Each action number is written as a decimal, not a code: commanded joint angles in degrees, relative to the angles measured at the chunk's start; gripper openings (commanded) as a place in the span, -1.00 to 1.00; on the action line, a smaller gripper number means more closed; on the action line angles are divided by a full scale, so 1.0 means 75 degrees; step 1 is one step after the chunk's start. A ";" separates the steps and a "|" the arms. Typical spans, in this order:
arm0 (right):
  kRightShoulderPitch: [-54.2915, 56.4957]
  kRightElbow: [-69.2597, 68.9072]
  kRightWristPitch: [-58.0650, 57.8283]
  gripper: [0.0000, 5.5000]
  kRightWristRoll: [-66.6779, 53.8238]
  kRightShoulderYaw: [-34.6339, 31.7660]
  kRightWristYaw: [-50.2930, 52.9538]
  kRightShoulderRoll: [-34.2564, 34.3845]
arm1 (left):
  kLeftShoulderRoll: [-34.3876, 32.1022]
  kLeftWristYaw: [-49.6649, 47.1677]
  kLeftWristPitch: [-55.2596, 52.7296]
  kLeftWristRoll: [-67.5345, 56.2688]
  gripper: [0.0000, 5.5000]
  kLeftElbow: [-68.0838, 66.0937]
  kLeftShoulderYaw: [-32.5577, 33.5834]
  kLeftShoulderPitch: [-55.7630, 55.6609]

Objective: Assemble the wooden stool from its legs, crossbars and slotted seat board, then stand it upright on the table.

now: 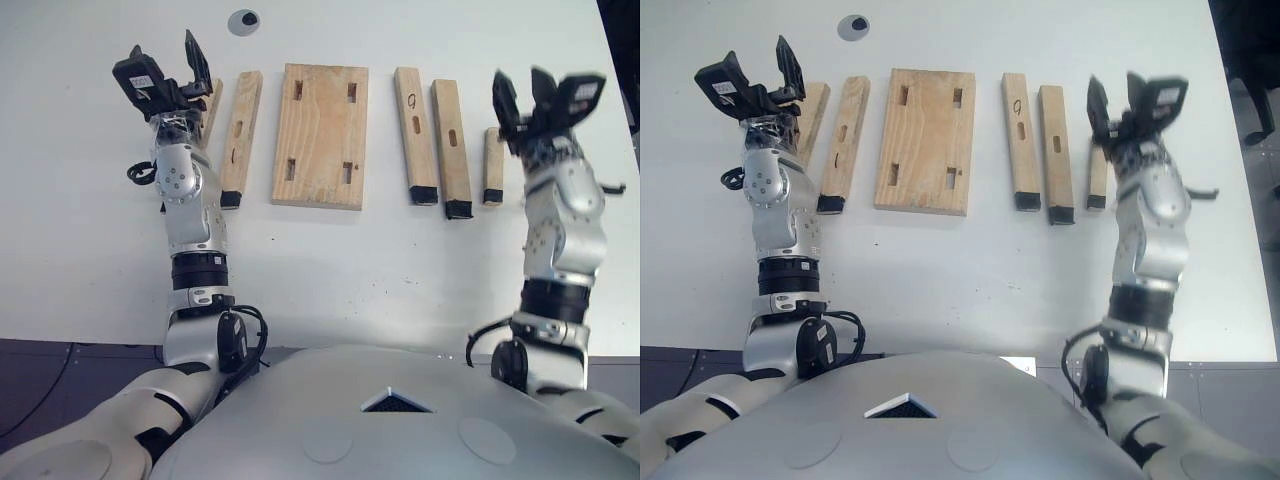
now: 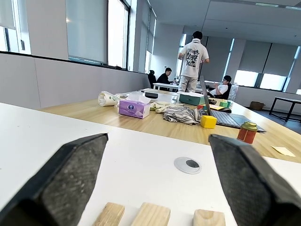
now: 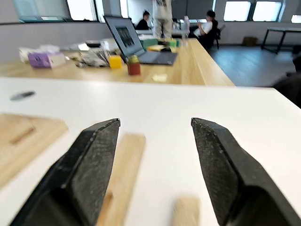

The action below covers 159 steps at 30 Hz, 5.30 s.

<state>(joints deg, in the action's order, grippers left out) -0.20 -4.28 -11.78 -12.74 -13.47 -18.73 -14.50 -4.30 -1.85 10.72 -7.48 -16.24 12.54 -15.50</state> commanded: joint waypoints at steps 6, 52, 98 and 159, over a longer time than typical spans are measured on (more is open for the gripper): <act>-0.1532 -0.0666 -0.0555 0.01 0.0061 0.0178 -0.0296 -0.0317 | 0.0100 -0.0103 -0.0142 0.0069 0.43 0.0469 -0.0104 0.0401; 0.0847 -0.0818 -0.1282 -0.53 0.0042 0.0423 0.0241 -0.0736 | -0.0143 0.0994 -0.1727 -0.1027 0.42 0.1868 -0.0433 0.0427; 0.2781 0.0794 0.1840 -0.25 0.0948 0.3477 -0.2746 -0.0465 | -0.0230 0.0953 -0.7103 -0.7273 -0.86 0.4108 -0.0184 -0.0458; 1.0769 0.2261 0.7359 -0.23 0.5418 0.3522 -0.0165 -0.1863 | -0.2108 0.2642 -0.3953 -0.1358 -0.86 0.1040 -0.0352 0.2151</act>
<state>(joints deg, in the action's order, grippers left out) 78.81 12.18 42.54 28.65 13.17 -19.75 -27.92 -21.48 18.04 -13.95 -20.31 -2.51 13.10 -3.54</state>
